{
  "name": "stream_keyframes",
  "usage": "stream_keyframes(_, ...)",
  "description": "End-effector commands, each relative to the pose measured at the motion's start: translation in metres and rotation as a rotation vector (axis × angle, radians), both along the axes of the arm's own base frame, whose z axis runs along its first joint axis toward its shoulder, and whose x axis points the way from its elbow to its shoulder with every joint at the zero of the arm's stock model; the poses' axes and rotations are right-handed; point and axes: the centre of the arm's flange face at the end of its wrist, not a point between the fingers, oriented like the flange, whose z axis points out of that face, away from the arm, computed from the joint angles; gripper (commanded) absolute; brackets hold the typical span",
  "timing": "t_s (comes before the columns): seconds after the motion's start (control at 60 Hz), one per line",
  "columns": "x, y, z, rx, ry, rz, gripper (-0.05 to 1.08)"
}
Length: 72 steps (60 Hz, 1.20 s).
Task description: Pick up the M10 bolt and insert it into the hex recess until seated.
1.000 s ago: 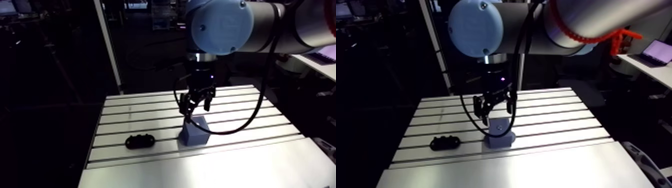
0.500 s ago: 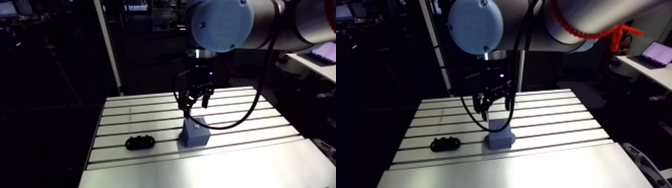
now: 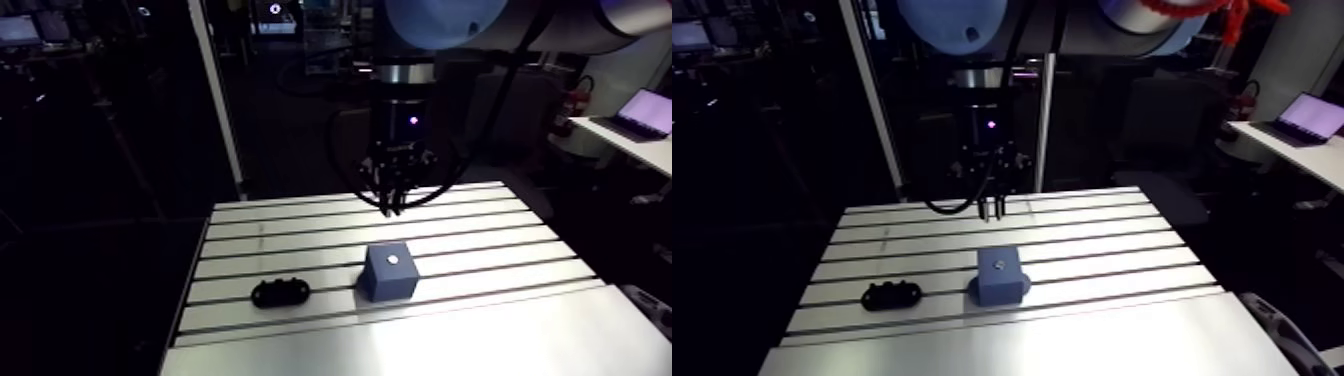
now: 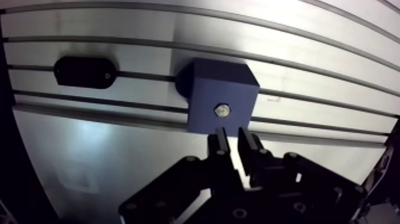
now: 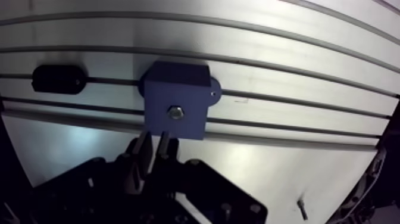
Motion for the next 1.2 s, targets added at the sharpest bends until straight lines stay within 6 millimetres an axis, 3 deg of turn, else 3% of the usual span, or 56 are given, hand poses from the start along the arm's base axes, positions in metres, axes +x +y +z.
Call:
stream_keyframes(0.017, 0.008, 0.000, 0.002, 0.031, -0.017, -0.148, 1.08)
stream_keyframes(0.633, 0.023, 0.000, -0.032, 0.026, 0.076, -0.079, 1.08)
stream_keyframes(1.2, 0.027, 0.004, -0.042, -0.006, 0.081, -0.085, 1.08)
